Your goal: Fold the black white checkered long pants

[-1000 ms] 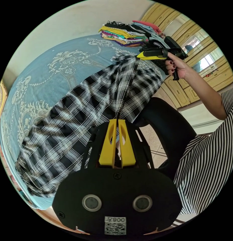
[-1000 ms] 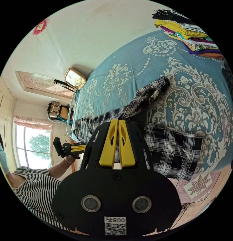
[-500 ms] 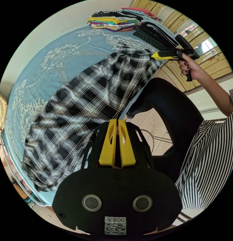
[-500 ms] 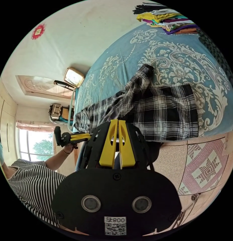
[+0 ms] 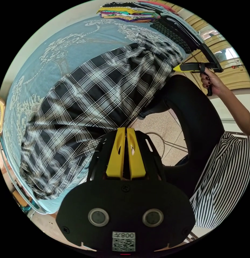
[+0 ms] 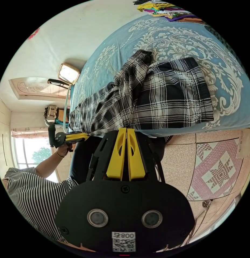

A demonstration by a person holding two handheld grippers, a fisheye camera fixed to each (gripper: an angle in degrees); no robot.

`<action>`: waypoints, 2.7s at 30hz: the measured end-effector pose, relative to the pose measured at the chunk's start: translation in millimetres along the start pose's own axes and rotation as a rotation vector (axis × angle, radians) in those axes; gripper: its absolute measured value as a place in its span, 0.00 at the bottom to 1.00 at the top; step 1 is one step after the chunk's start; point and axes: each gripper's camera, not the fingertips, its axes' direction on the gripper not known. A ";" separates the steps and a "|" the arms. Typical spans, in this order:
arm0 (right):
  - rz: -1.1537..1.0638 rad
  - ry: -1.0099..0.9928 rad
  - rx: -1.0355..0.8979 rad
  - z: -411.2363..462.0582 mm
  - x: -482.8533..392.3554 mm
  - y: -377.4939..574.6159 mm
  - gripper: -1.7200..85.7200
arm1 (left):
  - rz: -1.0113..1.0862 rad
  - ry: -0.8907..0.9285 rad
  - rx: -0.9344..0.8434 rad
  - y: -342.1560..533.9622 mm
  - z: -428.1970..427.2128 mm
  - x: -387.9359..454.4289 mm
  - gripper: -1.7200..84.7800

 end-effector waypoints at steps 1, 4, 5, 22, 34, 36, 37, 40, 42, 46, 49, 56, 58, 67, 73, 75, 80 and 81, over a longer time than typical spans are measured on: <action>0.005 0.004 -0.007 2.0 -1.3 3.1 0.02 | -0.008 0.001 -0.003 -5.3 1.9 -0.1 0.04; 0.037 -0.017 -0.015 5.8 -1.9 10.5 0.03 | -0.042 0.019 -0.006 -17.4 5.6 -2.5 0.04; 0.043 -0.027 -0.007 4.9 -2.3 12.5 0.03 | -0.060 0.032 -0.004 -21.3 5.7 -4.1 0.04; -0.338 0.463 0.181 -30.7 -171.6 18.0 0.09 | -0.095 0.307 0.317 -145.1 -28.0 1.6 0.06; -0.298 0.577 0.169 -36.4 -171.7 28.4 0.03 | -0.015 0.284 0.286 -262.3 -9.3 20.9 0.06; -0.240 0.477 0.243 -67.0 -158.7 40.6 0.02 | -0.014 0.288 0.293 -274.4 -7.0 23.4 0.06; -0.193 0.381 0.311 -91.6 -147.1 52.3 0.02 | -0.011 0.293 0.296 -284.1 -5.7 25.4 0.06; -0.057 0.148 0.466 -147.8 -107.3 88.9 0.02 | 0.017 0.308 0.308 -315.0 -3.1 34.6 0.07; 0.025 0.068 0.534 -173.1 -81.2 111.1 0.02 | 0.051 0.309 0.303 -337.4 -0.8 44.2 0.08; 0.196 -0.085 0.591 -207.0 -21.7 148.7 0.02 | 0.147 0.281 0.244 -392.8 10.9 75.8 0.10; 0.271 -0.164 0.606 -219.9 8.6 166.4 0.02 | 0.217 0.236 0.188 -429.2 20.7 101.8 0.10; 0.297 -0.214 0.589 -244.6 42.0 182.7 0.02 | 0.337 0.144 0.058 -494.6 44.7 149.3 0.06; 0.298 -0.225 0.580 -252.9 52.4 184.6 0.02 | 0.343 0.106 0.052 -501.3 46.6 156.6 0.04; 0.270 -0.297 0.627 -290.1 79.9 208.5 0.02 | 0.375 0.154 0.201 -498.8 16.0 178.8 0.02; 0.344 -0.285 0.618 -290.2 115.4 216.2 0.02 | 0.423 0.103 0.122 -513.0 33.4 201.0 0.02; 0.340 -0.301 0.632 -294.6 119.4 217.5 0.02 | 0.415 0.115 0.164 -512.4 27.4 203.9 0.02; 0.292 -0.245 0.674 -311.2 125.2 222.7 0.02 | 0.431 0.139 0.234 -508.3 11.2 208.1 0.02; 0.300 -0.245 0.674 -310.6 131.8 222.3 0.02 | 0.431 0.135 0.222 -509.0 12.9 208.2 0.02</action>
